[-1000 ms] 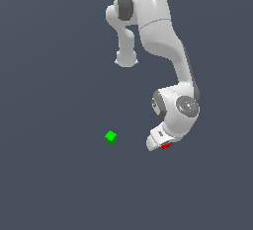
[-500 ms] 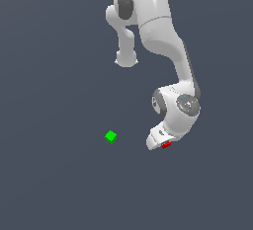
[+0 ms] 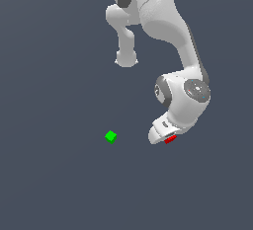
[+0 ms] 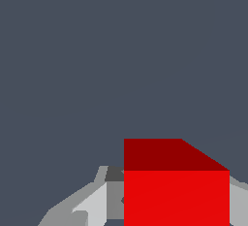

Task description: Stack the red cube on top of the green cube.

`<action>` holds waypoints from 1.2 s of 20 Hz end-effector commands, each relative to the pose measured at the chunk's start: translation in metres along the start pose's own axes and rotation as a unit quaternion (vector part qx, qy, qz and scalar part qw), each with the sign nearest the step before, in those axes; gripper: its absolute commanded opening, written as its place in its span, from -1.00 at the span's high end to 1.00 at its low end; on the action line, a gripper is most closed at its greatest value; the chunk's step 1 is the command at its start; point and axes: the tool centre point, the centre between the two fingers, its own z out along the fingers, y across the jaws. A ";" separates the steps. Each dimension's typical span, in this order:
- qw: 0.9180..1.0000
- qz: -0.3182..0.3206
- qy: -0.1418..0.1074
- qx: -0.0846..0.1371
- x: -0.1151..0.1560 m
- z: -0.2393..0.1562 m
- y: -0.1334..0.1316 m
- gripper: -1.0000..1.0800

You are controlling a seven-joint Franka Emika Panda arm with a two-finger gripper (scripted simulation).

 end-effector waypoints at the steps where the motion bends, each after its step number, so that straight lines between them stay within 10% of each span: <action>1: 1.000 0.000 0.000 0.000 0.000 -0.016 0.000 1.00; 15: 1.000 0.000 0.001 0.000 -0.003 -0.031 0.007 1.00; 24: 1.000 0.000 0.001 0.000 -0.036 -0.016 0.062 1.00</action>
